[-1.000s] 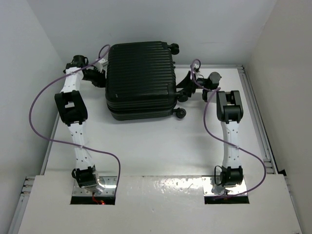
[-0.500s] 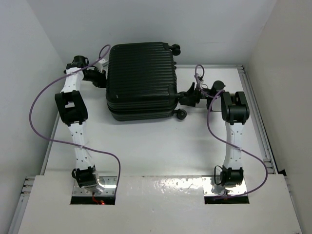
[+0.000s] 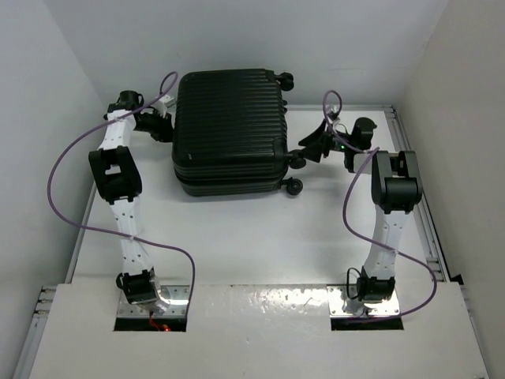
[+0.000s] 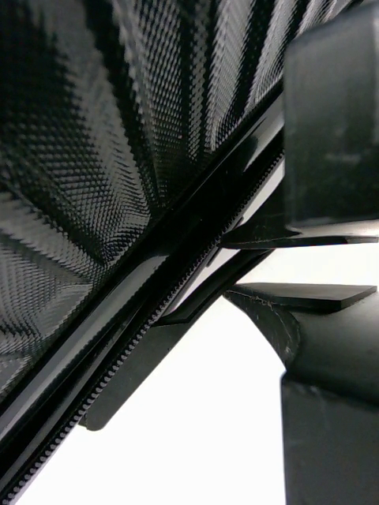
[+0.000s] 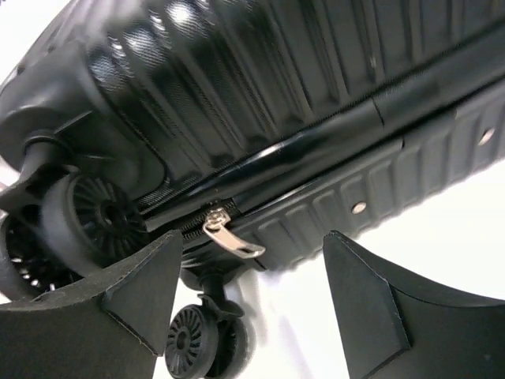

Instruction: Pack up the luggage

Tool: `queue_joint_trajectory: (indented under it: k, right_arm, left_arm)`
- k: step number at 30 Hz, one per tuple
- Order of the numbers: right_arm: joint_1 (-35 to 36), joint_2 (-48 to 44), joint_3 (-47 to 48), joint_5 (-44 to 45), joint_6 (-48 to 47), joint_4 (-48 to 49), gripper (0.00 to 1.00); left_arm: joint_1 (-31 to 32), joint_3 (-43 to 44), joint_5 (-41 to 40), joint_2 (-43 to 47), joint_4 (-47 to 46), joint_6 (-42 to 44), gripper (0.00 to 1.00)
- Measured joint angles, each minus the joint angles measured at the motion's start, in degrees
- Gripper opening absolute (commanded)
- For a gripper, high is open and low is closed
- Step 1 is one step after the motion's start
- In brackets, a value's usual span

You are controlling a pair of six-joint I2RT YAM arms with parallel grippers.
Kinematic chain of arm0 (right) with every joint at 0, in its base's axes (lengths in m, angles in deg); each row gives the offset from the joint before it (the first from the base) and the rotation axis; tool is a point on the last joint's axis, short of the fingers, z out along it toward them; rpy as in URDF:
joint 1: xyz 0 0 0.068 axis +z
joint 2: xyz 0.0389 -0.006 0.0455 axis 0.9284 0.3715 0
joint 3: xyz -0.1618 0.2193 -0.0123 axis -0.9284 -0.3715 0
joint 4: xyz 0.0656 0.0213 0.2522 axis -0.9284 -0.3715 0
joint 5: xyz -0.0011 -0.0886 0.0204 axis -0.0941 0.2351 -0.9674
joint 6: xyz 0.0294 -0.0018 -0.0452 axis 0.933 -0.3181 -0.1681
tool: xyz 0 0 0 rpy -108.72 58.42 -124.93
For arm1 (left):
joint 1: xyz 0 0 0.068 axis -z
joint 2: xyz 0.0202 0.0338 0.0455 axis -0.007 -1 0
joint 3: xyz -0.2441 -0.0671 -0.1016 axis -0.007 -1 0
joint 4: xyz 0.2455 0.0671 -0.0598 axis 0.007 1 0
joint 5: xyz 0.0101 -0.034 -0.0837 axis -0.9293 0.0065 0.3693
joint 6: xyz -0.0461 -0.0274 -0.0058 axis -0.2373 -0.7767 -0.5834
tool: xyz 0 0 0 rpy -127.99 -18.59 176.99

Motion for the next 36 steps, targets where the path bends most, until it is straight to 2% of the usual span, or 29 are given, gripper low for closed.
queue_joint_trajectory:
  k: [7,12,15,28,36]
  right_arm:
    - [-0.07,-1.57,-6.08,1.36,-10.86,-2.64,0.71]
    - [1.18,-2.56,-10.97,6.86,-21.38,-9.14,0.72]
    - [2.67,-2.89,-11.69,9.88,-23.91,-9.31,0.72]
    - [4.94,-2.54,-11.87,16.48,-17.27,6.36,0.74]
    - [4.98,-0.46,-14.16,17.18,-11.3,16.37,0.59]
  left_arm:
    - [0.02,-0.11,-0.02,0.09,-0.11,-0.13,0.0]
    - [0.02,-0.11,-0.02,0.09,-0.13,-0.37,0.0]
    - [0.02,-0.13,-0.02,0.09,-0.15,-0.39,0.0]
    - [0.02,-0.17,-0.04,0.09,-0.44,-1.46,0.0]
    - [0.02,-0.22,-0.15,0.09,-0.63,-2.05,0.0]
